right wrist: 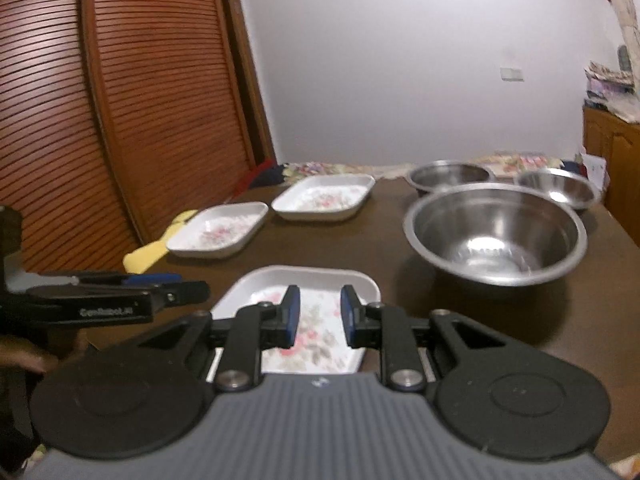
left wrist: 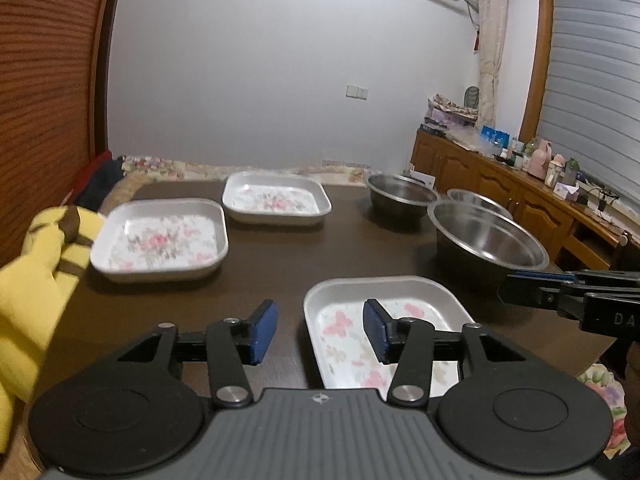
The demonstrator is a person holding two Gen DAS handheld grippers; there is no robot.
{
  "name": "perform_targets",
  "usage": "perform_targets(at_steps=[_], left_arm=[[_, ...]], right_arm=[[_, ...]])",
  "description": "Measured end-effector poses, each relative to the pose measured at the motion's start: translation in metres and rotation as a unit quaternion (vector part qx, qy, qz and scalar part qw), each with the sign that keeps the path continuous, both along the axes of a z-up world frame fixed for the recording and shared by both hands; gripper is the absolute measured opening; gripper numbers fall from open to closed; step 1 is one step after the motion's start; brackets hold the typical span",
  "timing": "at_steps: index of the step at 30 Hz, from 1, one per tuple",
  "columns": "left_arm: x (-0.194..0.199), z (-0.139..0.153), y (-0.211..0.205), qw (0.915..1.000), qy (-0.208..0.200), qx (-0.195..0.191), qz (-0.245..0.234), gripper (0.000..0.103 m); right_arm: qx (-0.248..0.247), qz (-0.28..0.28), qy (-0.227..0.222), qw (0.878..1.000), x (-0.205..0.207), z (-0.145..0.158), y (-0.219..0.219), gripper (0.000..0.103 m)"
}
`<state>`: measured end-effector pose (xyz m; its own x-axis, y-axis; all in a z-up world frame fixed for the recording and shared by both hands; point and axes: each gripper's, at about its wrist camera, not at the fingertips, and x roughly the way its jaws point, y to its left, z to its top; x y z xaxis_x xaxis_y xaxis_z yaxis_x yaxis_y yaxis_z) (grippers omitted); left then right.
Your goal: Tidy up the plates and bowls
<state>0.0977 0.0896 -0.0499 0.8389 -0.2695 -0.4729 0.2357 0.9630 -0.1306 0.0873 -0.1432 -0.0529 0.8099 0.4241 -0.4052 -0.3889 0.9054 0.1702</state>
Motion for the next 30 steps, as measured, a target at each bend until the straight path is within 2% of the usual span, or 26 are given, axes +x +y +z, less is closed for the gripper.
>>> perform_targets(at_steps=[4,11,16,22,27,30], left_arm=[[0.009,0.011,0.008,0.9998,-0.014,0.014,-0.001,0.058],[0.031,0.017,0.032,0.9988,-0.028,0.041,0.000,0.061],[0.045,0.017,0.060,0.9980,-0.029,0.055,0.012,0.062],[0.063,0.014,0.098,0.9969,-0.012,0.063,0.044,0.062],[0.078,0.009,0.128,0.9977,0.004,0.042,0.054,0.062],[0.090,0.004,0.140,0.9974,0.011,0.039,0.061,0.060]], right_arm=[[-0.013,0.020,-0.017,1.000,0.011,0.011,0.014,0.028],[-0.038,0.053,-0.022,0.998,0.045,0.021,0.051,0.030],[-0.041,0.068,-0.005,0.997,0.073,0.020,0.085,0.033],[-0.041,0.084,0.026,0.995,0.098,0.017,0.117,0.035],[-0.046,0.090,0.043,0.994,0.117,0.014,0.132,0.041],[-0.048,0.087,0.061,0.993,0.132,0.009,0.138,0.041]])
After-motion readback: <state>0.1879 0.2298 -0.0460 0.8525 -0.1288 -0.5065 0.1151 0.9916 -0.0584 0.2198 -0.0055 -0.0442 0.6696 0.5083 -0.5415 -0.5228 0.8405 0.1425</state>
